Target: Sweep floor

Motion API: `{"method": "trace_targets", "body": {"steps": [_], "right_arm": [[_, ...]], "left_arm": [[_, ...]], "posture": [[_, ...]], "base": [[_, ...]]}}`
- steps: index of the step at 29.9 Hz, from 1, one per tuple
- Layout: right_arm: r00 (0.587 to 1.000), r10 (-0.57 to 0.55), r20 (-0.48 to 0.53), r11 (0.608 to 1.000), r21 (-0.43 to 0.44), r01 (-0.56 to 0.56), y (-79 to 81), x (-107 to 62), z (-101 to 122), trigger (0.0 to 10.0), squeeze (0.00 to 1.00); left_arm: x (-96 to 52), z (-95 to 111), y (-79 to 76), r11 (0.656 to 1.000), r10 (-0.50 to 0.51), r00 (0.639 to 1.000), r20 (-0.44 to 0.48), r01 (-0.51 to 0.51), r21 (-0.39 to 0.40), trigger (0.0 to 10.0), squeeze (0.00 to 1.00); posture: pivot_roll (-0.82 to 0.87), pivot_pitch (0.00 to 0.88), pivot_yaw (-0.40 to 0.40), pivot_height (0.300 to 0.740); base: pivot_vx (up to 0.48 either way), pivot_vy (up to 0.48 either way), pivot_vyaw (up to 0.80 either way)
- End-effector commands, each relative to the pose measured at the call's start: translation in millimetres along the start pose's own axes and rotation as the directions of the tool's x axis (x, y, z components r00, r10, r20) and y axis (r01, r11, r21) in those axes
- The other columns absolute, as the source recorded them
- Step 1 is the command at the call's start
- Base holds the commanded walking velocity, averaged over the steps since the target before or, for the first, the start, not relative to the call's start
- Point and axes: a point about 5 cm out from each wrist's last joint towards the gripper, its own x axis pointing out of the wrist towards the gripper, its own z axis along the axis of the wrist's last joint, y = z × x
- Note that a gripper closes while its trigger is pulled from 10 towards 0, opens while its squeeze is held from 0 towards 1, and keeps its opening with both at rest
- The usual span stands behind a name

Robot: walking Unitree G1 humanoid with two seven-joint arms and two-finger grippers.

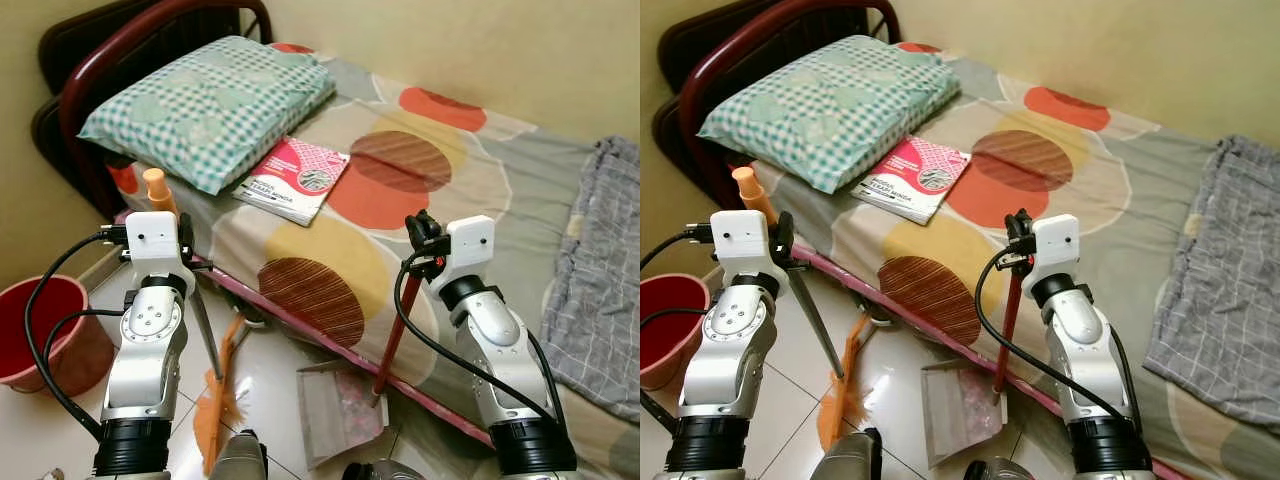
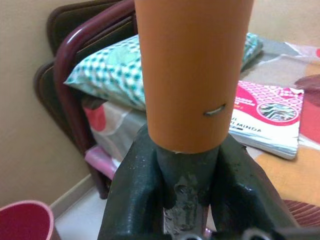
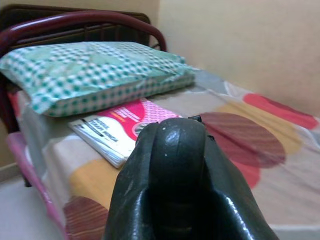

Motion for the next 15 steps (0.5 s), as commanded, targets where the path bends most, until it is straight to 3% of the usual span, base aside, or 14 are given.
{"method": "trace_targets", "body": {"steps": [1,15], "right_arm": [[0.997,0.004,0.081,1.0,-0.013,-0.003,-2.2,5.9,15.3,10.0,0.0],[0.997,-0.01,0.08,1.0,-0.001,0.01,-5.9,7.8,15.1,10.0,0.0]], "left_arm": [[-1.4,0.2,1.3,1.0,0.002,1.0,-0.004,-0.002,0.03,10.0,0.0],[-2.1,-0.3,-2.2,0.999,-0.009,1.0,0.001,0.009,0.049,10.0,0.0]], "posture": [[0.0,0.017,-0.046,0.74],[0.0,0.003,-0.049,0.74]], "base": [[0.0,0.0,0.8],[0.0,0.0,0.8]]}}
